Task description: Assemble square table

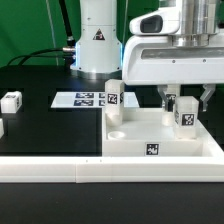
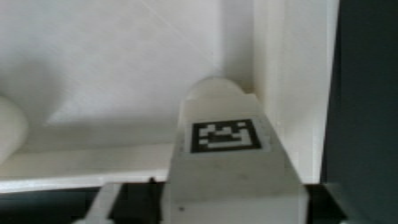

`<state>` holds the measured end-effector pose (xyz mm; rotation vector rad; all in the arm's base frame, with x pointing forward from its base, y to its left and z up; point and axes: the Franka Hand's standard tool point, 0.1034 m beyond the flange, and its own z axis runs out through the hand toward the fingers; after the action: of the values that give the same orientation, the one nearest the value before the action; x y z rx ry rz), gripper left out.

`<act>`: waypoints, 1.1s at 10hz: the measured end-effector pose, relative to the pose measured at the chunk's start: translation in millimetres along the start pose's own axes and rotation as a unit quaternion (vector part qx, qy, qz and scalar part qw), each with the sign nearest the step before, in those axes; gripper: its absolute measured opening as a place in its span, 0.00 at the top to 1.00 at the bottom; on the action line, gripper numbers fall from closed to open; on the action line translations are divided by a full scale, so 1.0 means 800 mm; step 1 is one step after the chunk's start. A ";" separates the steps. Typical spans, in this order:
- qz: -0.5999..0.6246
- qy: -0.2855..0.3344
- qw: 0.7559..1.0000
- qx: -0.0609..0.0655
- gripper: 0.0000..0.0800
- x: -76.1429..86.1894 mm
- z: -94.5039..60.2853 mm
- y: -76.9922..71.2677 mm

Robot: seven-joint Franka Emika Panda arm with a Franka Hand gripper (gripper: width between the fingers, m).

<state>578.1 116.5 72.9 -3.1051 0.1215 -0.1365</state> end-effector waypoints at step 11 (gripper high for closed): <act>0.354 0.002 0.935 0.012 0.64 -0.001 0.000 -0.003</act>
Offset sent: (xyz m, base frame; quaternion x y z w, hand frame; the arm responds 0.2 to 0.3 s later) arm 0.0000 0.0000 0.0000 0.0000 0.0000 0.0000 1.0000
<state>577.2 118.9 72.5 -2.8134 1.1925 -0.1173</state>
